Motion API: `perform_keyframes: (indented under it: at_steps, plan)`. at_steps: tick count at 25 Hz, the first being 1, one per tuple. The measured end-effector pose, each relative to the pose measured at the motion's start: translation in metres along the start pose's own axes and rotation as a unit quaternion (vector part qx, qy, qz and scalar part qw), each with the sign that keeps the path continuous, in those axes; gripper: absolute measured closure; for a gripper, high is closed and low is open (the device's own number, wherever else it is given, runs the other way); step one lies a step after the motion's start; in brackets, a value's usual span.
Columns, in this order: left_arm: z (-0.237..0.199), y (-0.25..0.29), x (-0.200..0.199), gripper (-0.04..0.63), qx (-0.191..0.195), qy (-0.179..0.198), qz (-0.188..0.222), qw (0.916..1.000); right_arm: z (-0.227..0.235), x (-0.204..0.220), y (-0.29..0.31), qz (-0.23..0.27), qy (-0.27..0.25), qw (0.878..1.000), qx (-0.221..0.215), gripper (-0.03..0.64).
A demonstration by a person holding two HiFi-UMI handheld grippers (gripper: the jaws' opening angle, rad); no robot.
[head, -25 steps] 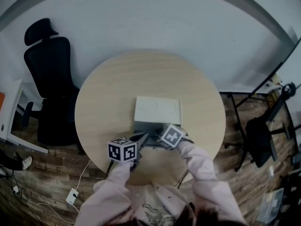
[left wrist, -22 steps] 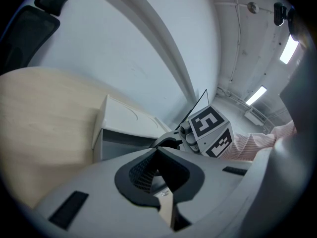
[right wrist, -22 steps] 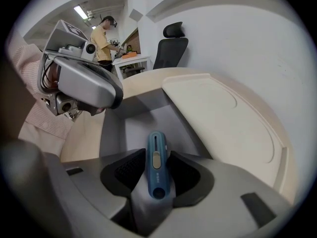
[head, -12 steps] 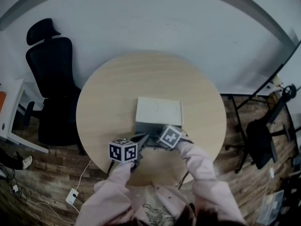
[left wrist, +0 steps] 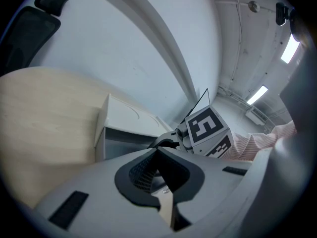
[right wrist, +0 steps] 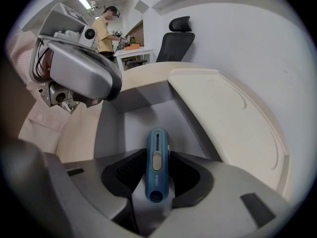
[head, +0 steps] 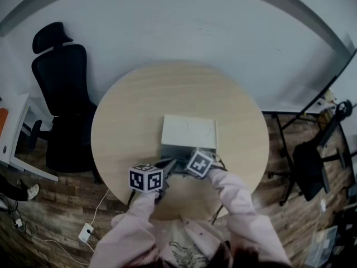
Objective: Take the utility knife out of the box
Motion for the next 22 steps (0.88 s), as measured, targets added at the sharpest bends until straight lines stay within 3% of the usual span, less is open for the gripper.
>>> perform_keyframes:
  at_steps: [22]
  plan:
    - [0.0004, -0.0017, 0.0013, 0.589, 0.0, 0.001, -0.003, 1.0, -0.0019, -0.0014, -0.0042, 0.028, 0.024, 0.999, -0.012, 0.477]
Point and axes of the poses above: the fingertips, and each gripper's own axes: y forward along the fingers, z to its right, x out of its underside, the point moved 5 cm from there along -y, backward along the fingers, and after that the axes turned 7 degrees about y, right-handed, at the moved point
